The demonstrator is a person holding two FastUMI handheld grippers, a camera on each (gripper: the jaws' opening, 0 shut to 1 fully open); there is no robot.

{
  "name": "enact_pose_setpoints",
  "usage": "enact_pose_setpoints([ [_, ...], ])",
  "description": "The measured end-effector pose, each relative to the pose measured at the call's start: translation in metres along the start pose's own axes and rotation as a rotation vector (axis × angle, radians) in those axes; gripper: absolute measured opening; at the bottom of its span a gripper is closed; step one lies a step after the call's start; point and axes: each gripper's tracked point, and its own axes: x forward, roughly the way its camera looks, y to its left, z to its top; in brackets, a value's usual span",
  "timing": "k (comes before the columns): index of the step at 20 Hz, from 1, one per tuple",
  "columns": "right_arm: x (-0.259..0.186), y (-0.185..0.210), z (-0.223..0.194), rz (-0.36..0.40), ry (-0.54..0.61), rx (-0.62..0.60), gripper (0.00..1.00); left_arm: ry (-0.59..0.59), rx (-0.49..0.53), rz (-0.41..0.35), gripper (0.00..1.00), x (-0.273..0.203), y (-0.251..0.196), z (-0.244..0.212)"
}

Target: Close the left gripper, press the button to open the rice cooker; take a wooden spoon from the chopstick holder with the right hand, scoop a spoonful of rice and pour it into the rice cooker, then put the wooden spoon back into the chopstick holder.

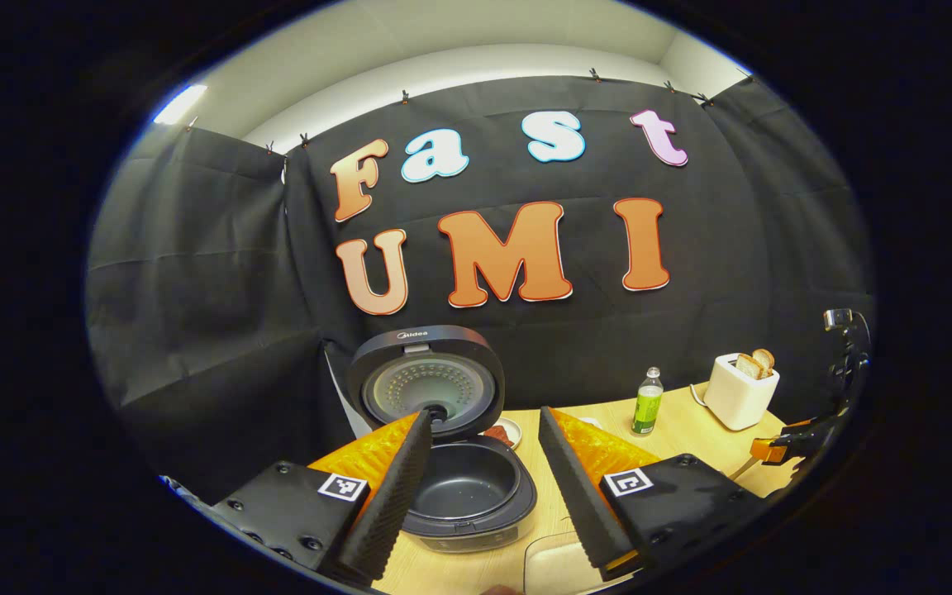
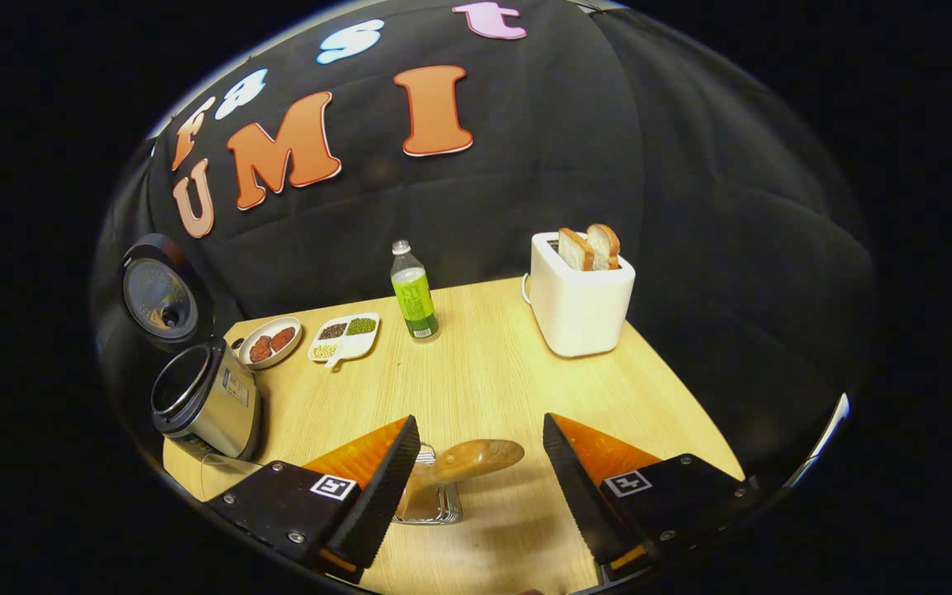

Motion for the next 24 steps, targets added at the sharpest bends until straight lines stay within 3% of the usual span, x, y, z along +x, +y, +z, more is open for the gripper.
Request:
enact_pose_setpoints([
  [1,0.003,-0.002,-0.007,-0.001,0.015,0.01,0.93,-0.005,0.008,0.011,0.96,-0.001,0.004,0.002],
  [4,0.008,0.002,-0.025,0.02,0.06,0.059,0.91,0.001,0.015,0.038,0.81,-0.007,0.012,0.002],
  [6,0.011,0.005,-0.031,0.037,0.077,0.107,0.9,0.007,0.013,0.049,0.81,-0.01,0.014,0.001],
  [10,0.019,0.015,-0.039,0.065,0.107,0.196,0.79,0.0,0.045,0.034,0.81,-0.015,0.009,-0.002],
  [14,0.022,0.027,-0.038,0.104,0.125,0.238,0.54,0.013,0.085,0.026,0.81,-0.019,0.01,-0.01],
  [15,0.023,0.029,-0.036,0.104,0.121,0.24,0.41,0.016,0.082,0.024,0.81,-0.019,0.009,-0.013],
  [17,0.021,0.037,-0.034,0.12,0.12,0.243,0.26,0.019,0.084,0.026,0.81,-0.019,0.013,-0.016],
  [20,0.019,0.05,-0.032,0.143,0.121,0.227,0.2,0.019,0.087,0.028,0.89,-0.019,0.016,-0.017],
  [23,0.019,0.058,-0.031,0.146,0.135,0.225,0.18,0.015,0.084,0.027,0.89,-0.018,0.019,-0.018],
  [24,0.019,0.059,-0.03,0.144,0.137,0.225,0.18,0.015,0.084,0.025,0.81,-0.018,0.021,-0.017],
])
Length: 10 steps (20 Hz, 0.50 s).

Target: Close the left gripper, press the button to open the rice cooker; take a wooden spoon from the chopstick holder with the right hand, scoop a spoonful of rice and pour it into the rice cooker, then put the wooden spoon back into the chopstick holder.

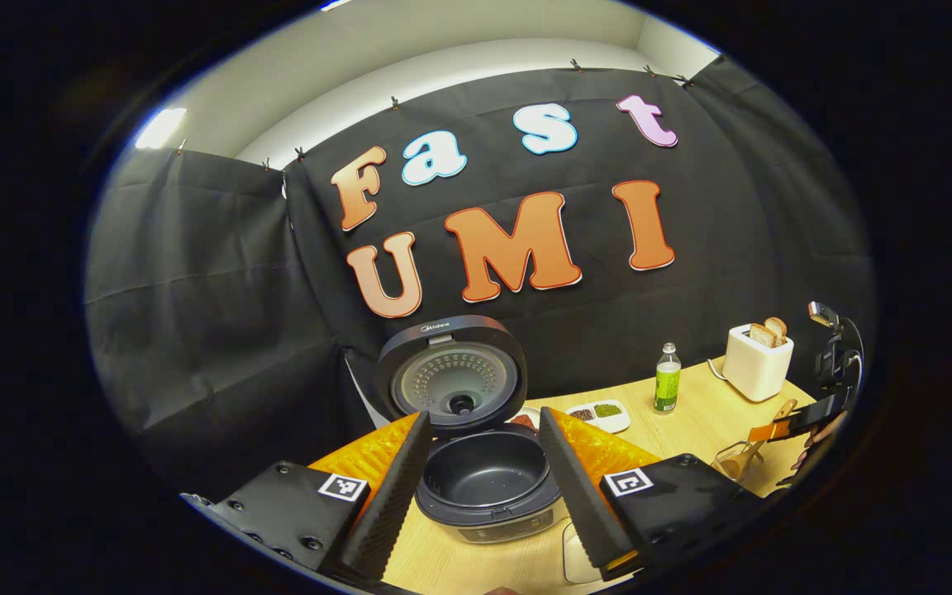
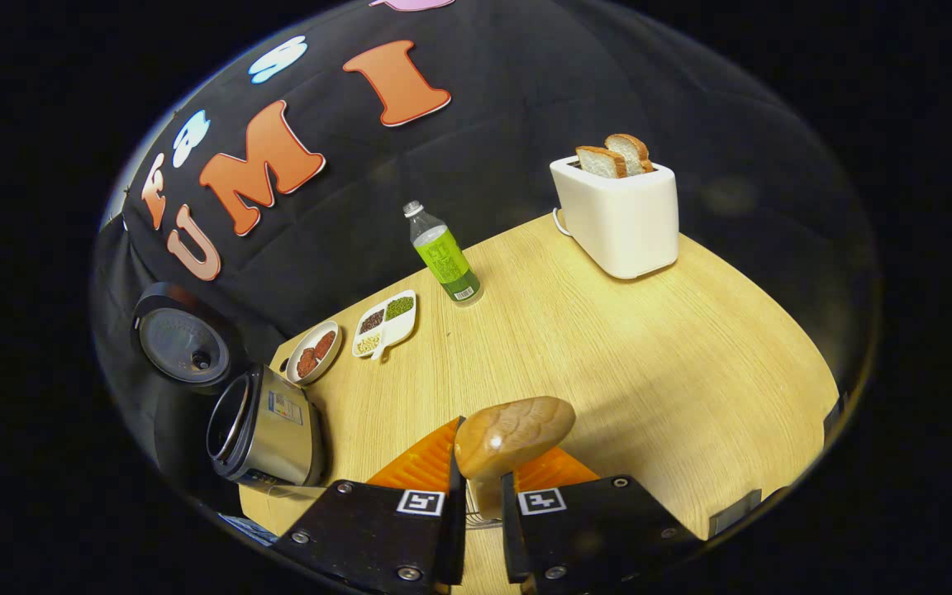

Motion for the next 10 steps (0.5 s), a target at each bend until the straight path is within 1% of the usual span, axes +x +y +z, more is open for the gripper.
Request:
enact_pose_setpoints([
  [2,0.002,0.0,0.0,-0.013,0.006,-0.004,0.18,-0.001,0.001,0.001,0.81,0.001,0.003,-0.001],
  [3,0.002,0.001,0.0,-0.02,0.008,-0.005,0.15,0.001,0.002,-0.002,0.81,0.001,0.004,-0.002],
  [5,0.002,0.001,0.0,-0.032,0.015,-0.004,0.13,0.002,-0.001,-0.003,0.81,0.002,0.007,-0.004],
  [9,-0.014,0.012,0.018,-0.025,-0.045,-0.027,0.12,0.007,-0.018,-0.001,0.81,0.006,0.018,-0.011],
  [10,-0.019,0.015,0.026,-0.02,-0.071,-0.026,0.12,0.008,-0.025,-0.002,0.86,0.008,0.019,-0.012],
])
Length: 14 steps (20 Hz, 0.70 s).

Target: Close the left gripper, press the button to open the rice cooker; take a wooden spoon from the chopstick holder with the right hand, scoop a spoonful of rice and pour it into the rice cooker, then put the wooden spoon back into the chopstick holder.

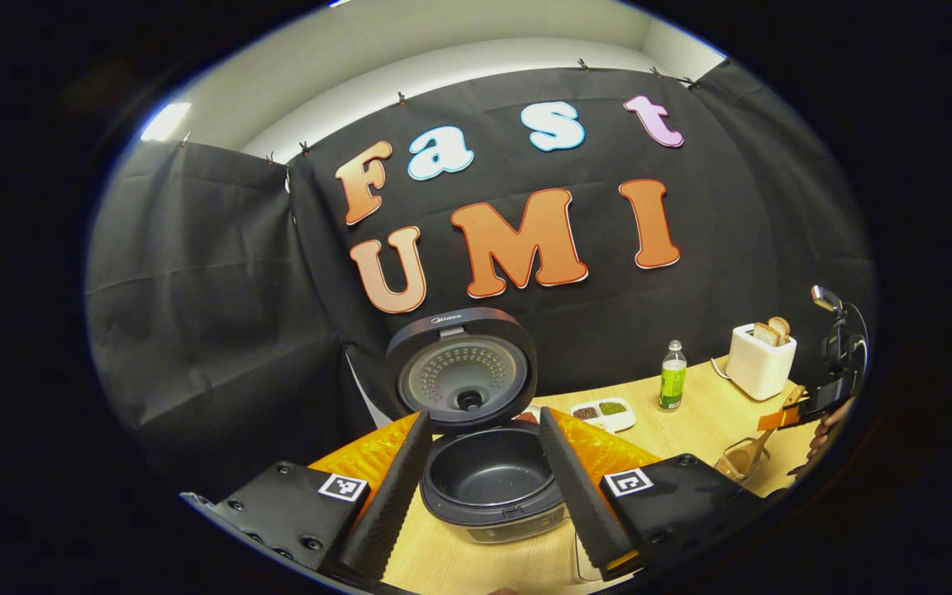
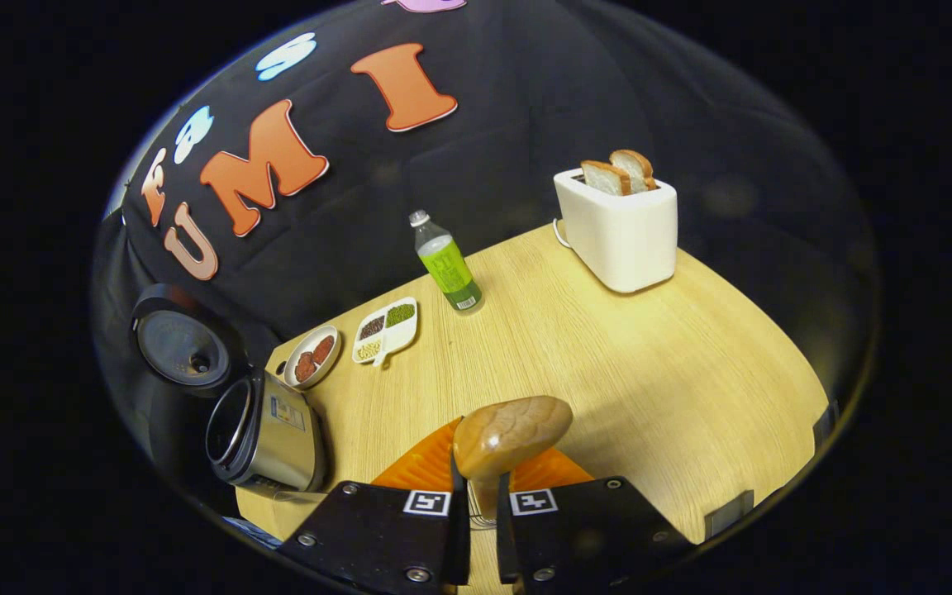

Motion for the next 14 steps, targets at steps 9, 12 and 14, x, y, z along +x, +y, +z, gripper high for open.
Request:
enact_pose_setpoints([
  [9,-0.052,0.054,0.028,0.12,-0.11,-0.082,0.1,0.002,-0.036,-0.008,0.81,0.011,0.016,-0.007],
  [12,-0.062,0.083,0.019,0.18,-0.093,-0.108,0.1,0.007,-0.041,-0.007,0.84,0.015,0.021,-0.008],
  [14,-0.065,0.102,0.005,0.218,-0.071,-0.146,0.1,0.01,-0.043,-0.012,0.89,0.016,0.022,-0.01],
])
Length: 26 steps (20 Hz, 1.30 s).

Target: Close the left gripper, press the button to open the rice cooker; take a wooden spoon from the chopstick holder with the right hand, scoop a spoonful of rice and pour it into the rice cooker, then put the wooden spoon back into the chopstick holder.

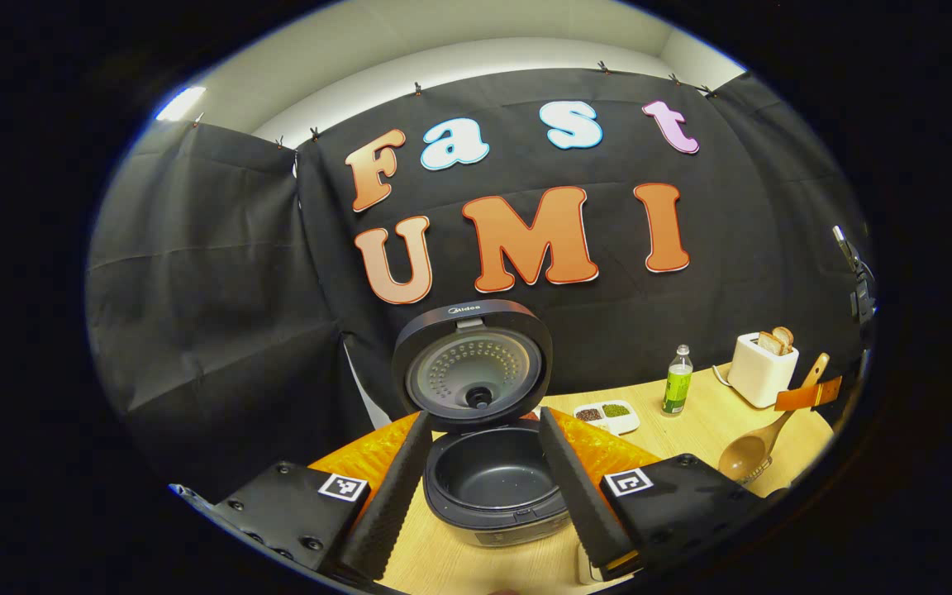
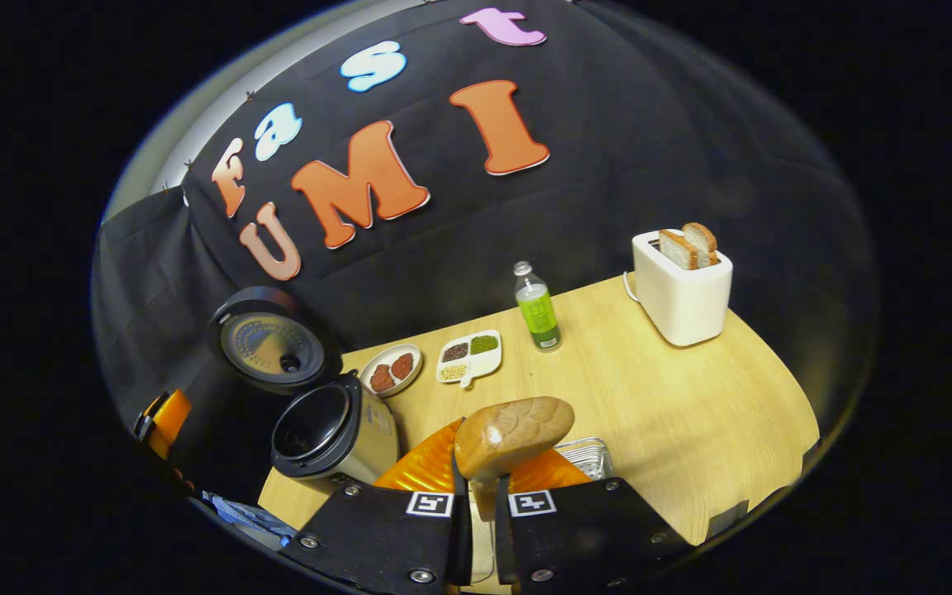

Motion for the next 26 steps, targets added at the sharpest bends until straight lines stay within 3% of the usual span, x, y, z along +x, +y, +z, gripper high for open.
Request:
enact_pose_setpoints([
  [6,0.013,0.026,-0.053,0.027,0.1,-0.124,0.11,0.017,0.006,-0.007,0.96,0.001,0.005,-0.008],
  [7,0.014,0.029,-0.059,0.024,0.109,-0.146,0.11,0.018,0.007,-0.005,0.81,0.0,0.007,-0.009],
  [11,0.024,0.022,-0.083,-0.029,0.131,-0.233,0.1,0.025,0.013,0.004,0.96,0.001,0.016,-0.011],
  [18,0.036,0.017,-0.099,-0.15,0.054,-0.398,0.1,0.037,0.036,0.01,0.96,0.002,0.026,-0.014],
  [19,0.036,0.017,-0.104,-0.157,0.053,-0.411,0.1,0.037,0.038,0.01,0.96,0.003,0.026,-0.013],
  [20,0.036,0.017,-0.106,-0.158,0.041,-0.412,0.11,0.04,0.039,0.008,0.89,0.004,0.026,-0.014],
  [26,0.043,0.023,-0.121,-0.144,0.037,-0.345,0.11,0.047,0.065,-0.008,0.89,0.005,0.027,-0.016],
])
